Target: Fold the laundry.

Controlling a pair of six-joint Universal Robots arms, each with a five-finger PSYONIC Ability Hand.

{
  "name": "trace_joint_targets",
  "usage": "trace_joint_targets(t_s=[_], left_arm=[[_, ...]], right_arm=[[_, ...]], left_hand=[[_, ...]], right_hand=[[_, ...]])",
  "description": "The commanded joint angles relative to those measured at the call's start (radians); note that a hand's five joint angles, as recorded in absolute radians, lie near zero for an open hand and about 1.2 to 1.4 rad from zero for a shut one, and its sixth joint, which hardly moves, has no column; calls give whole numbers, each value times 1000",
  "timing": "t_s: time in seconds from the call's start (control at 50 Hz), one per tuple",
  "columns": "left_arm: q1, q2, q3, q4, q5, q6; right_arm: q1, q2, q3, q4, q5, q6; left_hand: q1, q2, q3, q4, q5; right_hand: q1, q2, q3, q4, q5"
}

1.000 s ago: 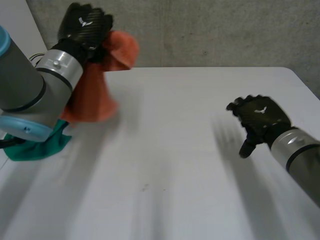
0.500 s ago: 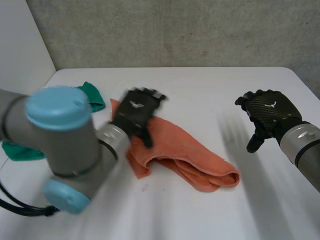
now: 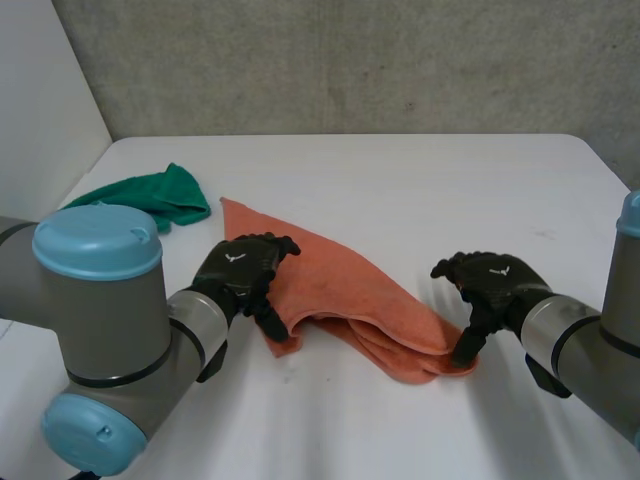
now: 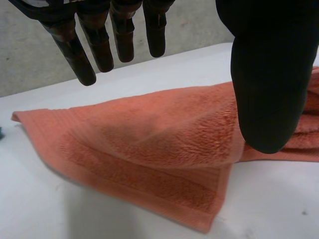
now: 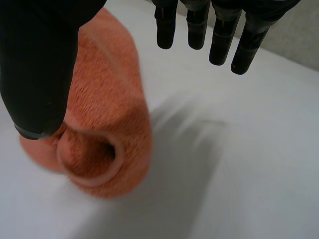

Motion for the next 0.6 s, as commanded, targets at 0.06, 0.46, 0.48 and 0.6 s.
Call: trace_joint_targets(t_s=[0.06,0.46,0.48,0.6], left_arm=[[-27,-101,97,22,-8,10],[-61,-250,209,17,-13,107],[-61,-248,211,17,-13,107],[-70,-240,215,2,-11,109]], right_arm=[[0,19,47,-39,-1,-1],[-4,89,47,-73,-1,-11],[-4,95,44,-73,-1,-11],[-4,128,33,-93,-1,-11]], left_hand=[[168,165,168,165,164],[391,388,391,388,387],[400,397,400,397,396],[377,373,377,374,373]], right_hand=[[-15,-35,-32,-51,-56],[138,119,122,103,98],[147,128,131,112,107],[285,266,269,250,244]])
